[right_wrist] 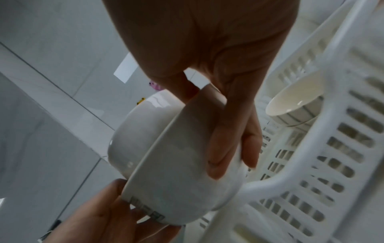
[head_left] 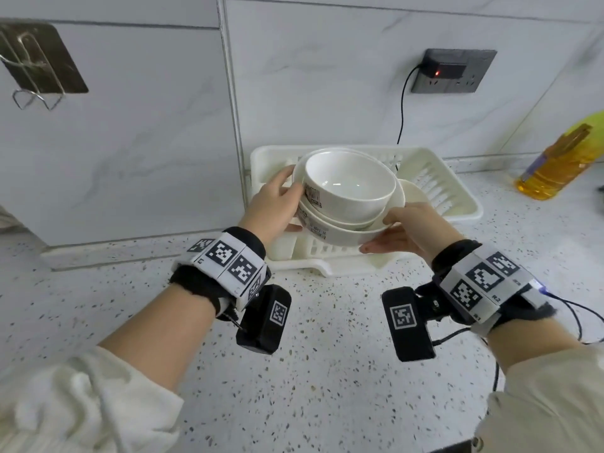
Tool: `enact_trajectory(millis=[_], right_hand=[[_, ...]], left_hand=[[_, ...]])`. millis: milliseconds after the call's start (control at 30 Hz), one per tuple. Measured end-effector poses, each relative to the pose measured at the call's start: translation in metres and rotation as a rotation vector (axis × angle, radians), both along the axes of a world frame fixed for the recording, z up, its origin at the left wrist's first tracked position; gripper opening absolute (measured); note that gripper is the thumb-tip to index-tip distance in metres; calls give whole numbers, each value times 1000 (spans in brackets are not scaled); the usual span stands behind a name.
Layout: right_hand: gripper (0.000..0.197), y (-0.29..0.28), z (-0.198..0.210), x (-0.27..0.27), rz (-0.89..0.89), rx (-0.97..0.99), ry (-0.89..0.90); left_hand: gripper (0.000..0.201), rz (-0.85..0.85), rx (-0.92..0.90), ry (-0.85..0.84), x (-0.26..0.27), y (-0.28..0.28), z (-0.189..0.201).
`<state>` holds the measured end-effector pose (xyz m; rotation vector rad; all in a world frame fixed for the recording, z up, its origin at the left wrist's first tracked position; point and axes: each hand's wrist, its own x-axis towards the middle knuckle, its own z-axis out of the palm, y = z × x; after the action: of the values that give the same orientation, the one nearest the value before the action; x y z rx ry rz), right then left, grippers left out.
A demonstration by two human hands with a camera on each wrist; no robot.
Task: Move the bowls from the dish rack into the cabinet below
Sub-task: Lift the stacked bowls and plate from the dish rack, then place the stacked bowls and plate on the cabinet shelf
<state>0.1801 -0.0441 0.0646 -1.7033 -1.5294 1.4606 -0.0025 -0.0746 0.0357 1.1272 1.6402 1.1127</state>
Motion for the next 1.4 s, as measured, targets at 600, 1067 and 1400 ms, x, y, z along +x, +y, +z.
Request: enact_trajectory(millis=[600,1067,1400], right_hand=[[21,-230,-55,143,32,-127,242],[42,-343,-185,234,-96,-361,175],[41,-315,-343,198,-162,-407,199]], left_hand=[[40,-38,1,35,130,-237,-39],[39,-209,-234,-22,214,-331,-162],[37,-119,-354,-111,189,-311,-306]])
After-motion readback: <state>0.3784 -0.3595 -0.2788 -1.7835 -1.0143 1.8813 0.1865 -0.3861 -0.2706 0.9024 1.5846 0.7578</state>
